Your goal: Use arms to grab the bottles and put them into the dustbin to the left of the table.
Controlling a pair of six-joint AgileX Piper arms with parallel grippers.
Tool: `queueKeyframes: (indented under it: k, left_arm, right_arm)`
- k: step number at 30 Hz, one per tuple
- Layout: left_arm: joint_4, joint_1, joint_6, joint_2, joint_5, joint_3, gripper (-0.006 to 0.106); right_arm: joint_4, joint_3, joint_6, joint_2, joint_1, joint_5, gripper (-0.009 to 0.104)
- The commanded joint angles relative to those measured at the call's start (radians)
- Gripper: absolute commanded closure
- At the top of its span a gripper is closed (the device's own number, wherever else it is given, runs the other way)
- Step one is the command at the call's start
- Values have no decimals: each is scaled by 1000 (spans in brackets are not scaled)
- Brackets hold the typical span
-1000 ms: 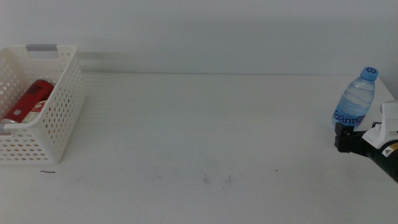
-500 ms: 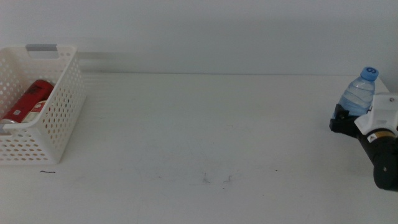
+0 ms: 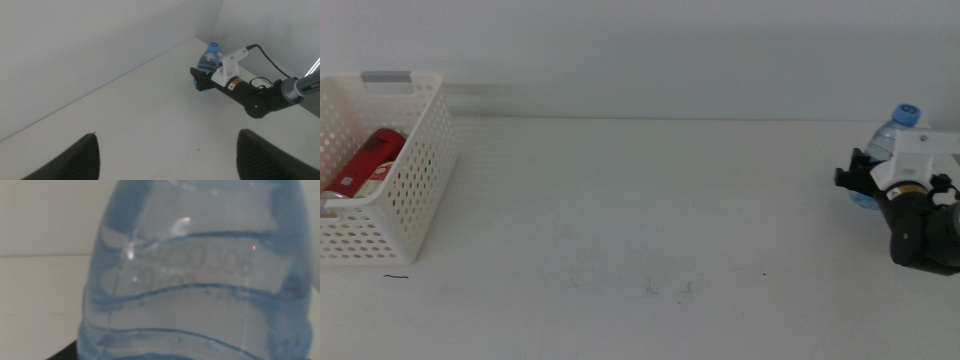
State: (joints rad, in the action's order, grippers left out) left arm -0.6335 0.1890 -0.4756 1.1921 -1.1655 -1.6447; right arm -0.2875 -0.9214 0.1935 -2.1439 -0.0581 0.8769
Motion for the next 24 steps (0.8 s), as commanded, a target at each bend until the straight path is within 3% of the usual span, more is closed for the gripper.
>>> queueKeyframes:
  k: [1, 4, 9, 12, 15, 20, 22, 24]
  left_arm:
    - [-1, 1, 4, -3, 12, -3, 7]
    - [-1, 1, 4, -3, 12, -3, 7]
    - [-2, 1, 2, -3, 10, -3, 7]
    - [-2, 1, 2, -3, 12, -3, 7]
    - [-2, 1, 4, -3, 12, -3, 7]
    - [-2, 1, 4, -3, 12, -3, 7]
    - [-2, 1, 4, -3, 12, -3, 7]
    - [-2, 1, 4, -3, 12, -3, 7]
  right_arm:
    - [26, -18, 16, 38, -44, -20, 95]
    - [60, -93, 16, 85, -151, -90, 96]
    - [288, -375, -117, -1, -322, -267, 98]
    - [369, -551, -201, -105, -401, -357, 98]
    - [376, -685, -204, -200, -464, -446, 98]
    - [376, -768, -193, -283, -501, -455, 94]
    - [374, -768, -193, -295, -508, -439, 86]
    - [359, -768, -193, -298, -510, -439, 68]
